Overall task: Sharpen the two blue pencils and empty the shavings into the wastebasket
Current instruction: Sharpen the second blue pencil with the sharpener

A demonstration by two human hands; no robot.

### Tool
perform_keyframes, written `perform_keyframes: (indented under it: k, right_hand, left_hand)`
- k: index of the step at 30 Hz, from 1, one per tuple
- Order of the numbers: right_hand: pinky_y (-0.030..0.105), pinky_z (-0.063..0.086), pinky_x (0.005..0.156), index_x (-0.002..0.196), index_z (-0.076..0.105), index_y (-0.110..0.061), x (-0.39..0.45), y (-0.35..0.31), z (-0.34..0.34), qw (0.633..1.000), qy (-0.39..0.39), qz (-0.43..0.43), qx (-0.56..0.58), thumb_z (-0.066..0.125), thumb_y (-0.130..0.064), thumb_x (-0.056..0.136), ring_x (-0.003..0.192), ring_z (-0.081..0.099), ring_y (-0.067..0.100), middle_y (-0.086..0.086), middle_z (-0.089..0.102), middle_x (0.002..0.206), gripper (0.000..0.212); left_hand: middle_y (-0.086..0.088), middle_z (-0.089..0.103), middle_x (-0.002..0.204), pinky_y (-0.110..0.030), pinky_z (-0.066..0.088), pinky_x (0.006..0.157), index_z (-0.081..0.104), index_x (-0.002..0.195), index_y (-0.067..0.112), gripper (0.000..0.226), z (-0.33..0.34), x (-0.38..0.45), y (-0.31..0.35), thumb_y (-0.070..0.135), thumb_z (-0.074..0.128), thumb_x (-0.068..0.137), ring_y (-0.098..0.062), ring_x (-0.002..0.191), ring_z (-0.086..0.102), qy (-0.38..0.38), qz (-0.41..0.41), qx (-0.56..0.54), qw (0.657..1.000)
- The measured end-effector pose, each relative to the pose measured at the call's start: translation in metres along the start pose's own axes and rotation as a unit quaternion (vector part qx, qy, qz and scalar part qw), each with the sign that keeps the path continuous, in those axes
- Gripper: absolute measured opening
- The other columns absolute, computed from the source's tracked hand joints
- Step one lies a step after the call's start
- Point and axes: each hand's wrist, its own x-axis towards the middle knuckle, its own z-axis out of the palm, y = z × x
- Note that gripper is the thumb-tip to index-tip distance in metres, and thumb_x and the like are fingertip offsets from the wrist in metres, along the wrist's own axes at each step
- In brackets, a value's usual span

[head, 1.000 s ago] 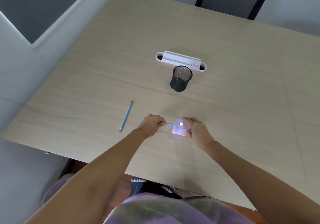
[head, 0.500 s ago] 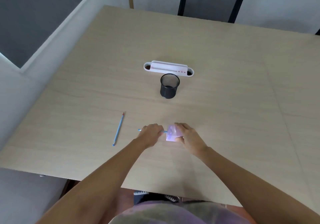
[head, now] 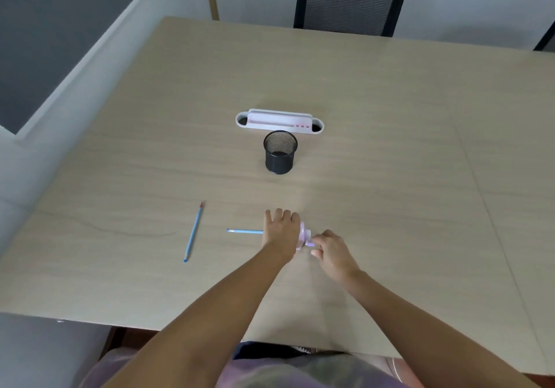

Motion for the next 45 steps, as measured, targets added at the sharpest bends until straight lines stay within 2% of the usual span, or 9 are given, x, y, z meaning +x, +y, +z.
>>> perform_keyframes:
  k: [7,10,13,21,25,29,32,34,45]
  right_hand:
    - [0.028,0.027,0.060,0.075,0.063,0.004,0.026,0.003,0.008,0.997,-0.059,-0.011,-0.051,0.055,-0.007,0.086,0.068,0.047,0.027,0.003,0.036,0.064,0.017]
    - [0.034,0.042,0.061,0.076,0.064,0.001,0.015,0.004,0.010,0.998,-0.047,-0.026,-0.042,0.057,-0.003,0.084,0.072,0.057,0.033,0.018,0.055,0.078,0.012]
    - [0.031,0.037,0.059,0.075,0.064,0.002,-0.009,0.001,0.008,0.998,-0.026,-0.052,-0.027,0.058,-0.001,0.084,0.063,0.053,0.032,0.014,0.052,0.073,0.012]
    - [0.016,0.044,0.067,0.068,0.064,-0.007,0.010,-0.001,-0.039,0.980,0.053,-0.190,-0.035,0.070,0.010,0.069,0.063,0.056,0.012,0.007,0.061,0.066,0.018]
    - [0.027,0.042,0.057,0.066,0.065,-0.006,0.040,0.006,-0.047,0.985,0.074,-0.148,-0.038,0.066,0.006,0.073,0.058,0.054,0.020,0.009,0.055,0.067,0.013]
    - [0.031,0.037,0.047,0.055,0.059,0.001,0.064,0.006,-0.029,0.988,-0.001,-0.118,-0.101,0.064,0.011,0.064,0.057,0.055,0.031,0.015,0.048,0.061,0.014]
    - [0.033,0.030,0.054,0.058,0.057,0.003,0.049,0.008,-0.004,0.995,-0.019,-0.070,-0.073,0.061,0.009,0.066,0.064,0.045,0.027,0.013,0.042,0.064,0.011]
    - [0.035,0.040,0.055,0.063,0.060,0.000,0.023,0.011,0.009,0.998,0.001,-0.061,-0.028,0.064,0.005,0.073,0.065,0.048,0.026,0.010,0.048,0.066,0.012]
    - [0.021,0.043,0.062,0.074,0.065,-0.010,0.011,0.007,-0.041,0.977,0.080,-0.191,-0.054,0.068,0.004,0.070,0.064,0.054,0.012,0.006,0.058,0.071,0.015]
  left_hand:
    - [-0.004,0.059,0.101,-0.040,0.038,0.094,0.051,0.103,0.011,0.024,0.006,0.001,0.013,0.020,0.057,0.081,-0.026,0.100,0.052,0.053,-0.042,0.011,0.998]
    - [0.005,0.063,0.074,-0.027,0.046,0.068,0.060,0.080,0.021,0.026,0.005,-0.001,0.015,0.032,0.074,0.061,-0.016,0.073,0.058,0.055,-0.044,0.026,0.997]
    - [0.006,0.058,0.060,-0.024,0.041,0.053,0.060,0.067,0.021,0.039,0.009,0.001,0.014,0.035,0.082,0.038,-0.015,0.059,0.055,0.060,-0.031,0.031,0.997]
    - [-0.006,0.056,0.104,-0.033,0.038,0.080,0.045,0.109,0.011,0.037,0.006,0.003,0.012,0.011,0.063,0.077,-0.027,0.101,0.049,0.062,-0.008,0.005,0.998]
    - [0.000,0.060,0.089,-0.030,0.039,0.069,0.051,0.099,0.016,0.050,0.003,0.000,0.012,0.015,0.079,0.058,-0.022,0.088,0.053,0.063,-0.023,-0.008,0.998]
    - [0.005,0.058,0.063,-0.026,0.038,0.053,0.058,0.075,0.021,0.051,0.008,0.001,0.011,0.026,0.086,0.033,-0.017,0.064,0.055,0.088,-0.021,0.020,0.996]
    - [0.006,0.055,0.056,-0.024,0.037,0.051,0.057,0.066,0.021,0.037,0.006,0.000,0.012,0.031,0.082,0.040,-0.016,0.057,0.053,0.103,-0.022,0.030,0.994]
    - [0.005,0.054,0.054,-0.024,0.036,0.051,0.056,0.063,0.020,0.034,0.006,0.001,0.012,0.030,0.080,0.041,-0.016,0.055,0.051,0.103,-0.022,0.039,0.994]
    - [0.000,0.058,0.086,-0.030,0.036,0.070,0.049,0.097,0.017,0.038,0.013,0.006,0.009,0.023,0.073,0.068,-0.022,0.085,0.052,0.085,-0.008,0.020,0.996]
